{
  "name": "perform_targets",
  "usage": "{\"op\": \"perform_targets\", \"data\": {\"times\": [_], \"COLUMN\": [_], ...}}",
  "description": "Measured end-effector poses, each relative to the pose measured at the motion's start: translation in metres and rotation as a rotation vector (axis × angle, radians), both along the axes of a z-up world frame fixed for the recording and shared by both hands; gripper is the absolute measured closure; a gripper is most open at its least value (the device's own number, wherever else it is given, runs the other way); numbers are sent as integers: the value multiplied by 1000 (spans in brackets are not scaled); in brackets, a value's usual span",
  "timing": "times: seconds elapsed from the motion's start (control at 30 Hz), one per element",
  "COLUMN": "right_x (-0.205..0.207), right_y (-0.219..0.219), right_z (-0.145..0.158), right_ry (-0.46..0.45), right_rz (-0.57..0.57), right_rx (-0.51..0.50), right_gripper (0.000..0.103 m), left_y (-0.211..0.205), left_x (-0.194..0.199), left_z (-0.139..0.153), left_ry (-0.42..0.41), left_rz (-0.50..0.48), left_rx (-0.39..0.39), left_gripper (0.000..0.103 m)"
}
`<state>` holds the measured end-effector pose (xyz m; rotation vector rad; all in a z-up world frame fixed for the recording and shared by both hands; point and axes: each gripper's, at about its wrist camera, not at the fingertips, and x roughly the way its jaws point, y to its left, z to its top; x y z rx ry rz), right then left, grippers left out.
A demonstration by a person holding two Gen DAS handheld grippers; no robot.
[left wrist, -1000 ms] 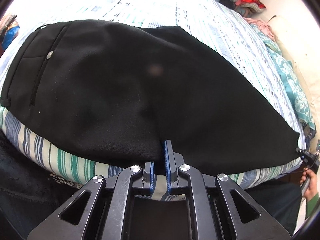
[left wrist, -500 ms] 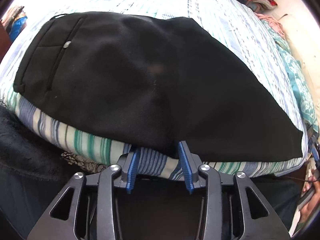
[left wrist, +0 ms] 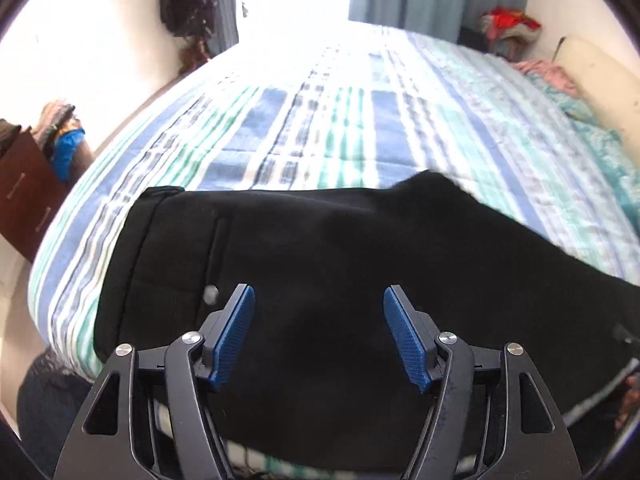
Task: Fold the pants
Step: 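Fold the trousers over with the left tool and open it, then grasp the black trouser leg ends with the right tool and lift them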
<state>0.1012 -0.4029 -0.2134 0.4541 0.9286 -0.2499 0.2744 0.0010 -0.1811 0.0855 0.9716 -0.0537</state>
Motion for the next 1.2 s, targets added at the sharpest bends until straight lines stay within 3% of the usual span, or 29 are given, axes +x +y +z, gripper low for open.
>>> {"op": "perform_targets", "data": {"times": [0.03,0.1,0.17,0.23,0.27,0.3,0.33,0.4,0.53,0.7,0.77,0.83,0.87,0.93,1.1,1.2], "right_x": [-1,-2,0,3,5,7,7,6,8,9,3,2,2,7,6,-23], "right_y": [-1,-1,3,13,18,22,23,21,21,19,7,-20,-35,-68,-174,-244], "right_z": [-1,-3,-4,-6,-7,-8,-9,-10,-11,-1,3,0,0,-1,-10,-5], "right_ry": [-9,-24,-28,-7,7,16,16,0,5,19,-8,5,16,61,232,229], "right_rz": [-7,-6,14,38,51,56,52,36,33,50,41,18,8,6,-67,-215], "right_rx": [12,20,2,-59,-95,-122,-133,-119,-130,-159,-123,-66,-56,-55,-210,-215], "right_gripper": [7,3,0,0,0,0,0,0,0,0,0,0,0,0,1,5], "left_y": [6,24,24,19,18,22,27,22,-20,-69,-73,-65,-59,-56,-53,-54], "left_x": [16,35,37,34,30,20,8,-16,-38,-36,-24,-14,-15,-18,-23,-25], "left_z": [-14,-33,-29,-26,-23,-21,-17,-9,-4,-9,-27,-45,-45,-47,-47,-47], "left_ry": [34,58,19,19,25,26,11,-26,-27,-67,-18,43,27,16,2,-4], "left_rz": [49,124,131,122,115,112,114,86,-66,-190,-176,-147,-132,-130,-148,-140], "left_rx": [52,35,60,95,78,57,46,2,-45,47,79,36,-1,5,8,16], "left_gripper": [55,78,82,71,64,47,37,28,26,18,18,14,12,9,8,8]}}
